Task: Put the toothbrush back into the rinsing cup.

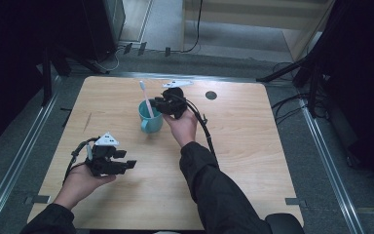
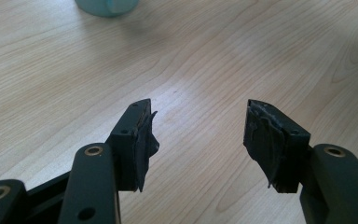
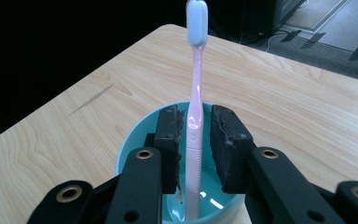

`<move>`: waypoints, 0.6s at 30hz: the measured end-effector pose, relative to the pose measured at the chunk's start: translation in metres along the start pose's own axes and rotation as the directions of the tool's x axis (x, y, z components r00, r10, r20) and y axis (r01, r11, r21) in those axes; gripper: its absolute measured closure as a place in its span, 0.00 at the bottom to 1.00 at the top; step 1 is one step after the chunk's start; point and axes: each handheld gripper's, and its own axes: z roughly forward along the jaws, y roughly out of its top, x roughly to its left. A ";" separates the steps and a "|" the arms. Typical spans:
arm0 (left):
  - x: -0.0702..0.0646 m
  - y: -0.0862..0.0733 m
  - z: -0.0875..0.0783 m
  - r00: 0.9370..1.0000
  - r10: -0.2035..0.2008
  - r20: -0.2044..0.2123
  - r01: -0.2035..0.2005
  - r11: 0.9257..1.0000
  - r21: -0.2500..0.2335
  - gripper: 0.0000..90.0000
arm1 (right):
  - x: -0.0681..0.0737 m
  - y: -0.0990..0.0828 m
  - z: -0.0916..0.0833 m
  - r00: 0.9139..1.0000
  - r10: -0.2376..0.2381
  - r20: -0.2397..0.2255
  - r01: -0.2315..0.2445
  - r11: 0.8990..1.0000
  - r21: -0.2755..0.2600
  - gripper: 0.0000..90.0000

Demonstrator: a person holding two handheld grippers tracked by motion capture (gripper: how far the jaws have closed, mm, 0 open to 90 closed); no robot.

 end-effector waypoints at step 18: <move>0.001 0.001 0.004 1.000 -0.010 0.001 0.010 1.000 0.010 0.45 | -0.001 0.004 -0.037 0.998 -0.037 -0.051 0.039 0.999 0.028 0.73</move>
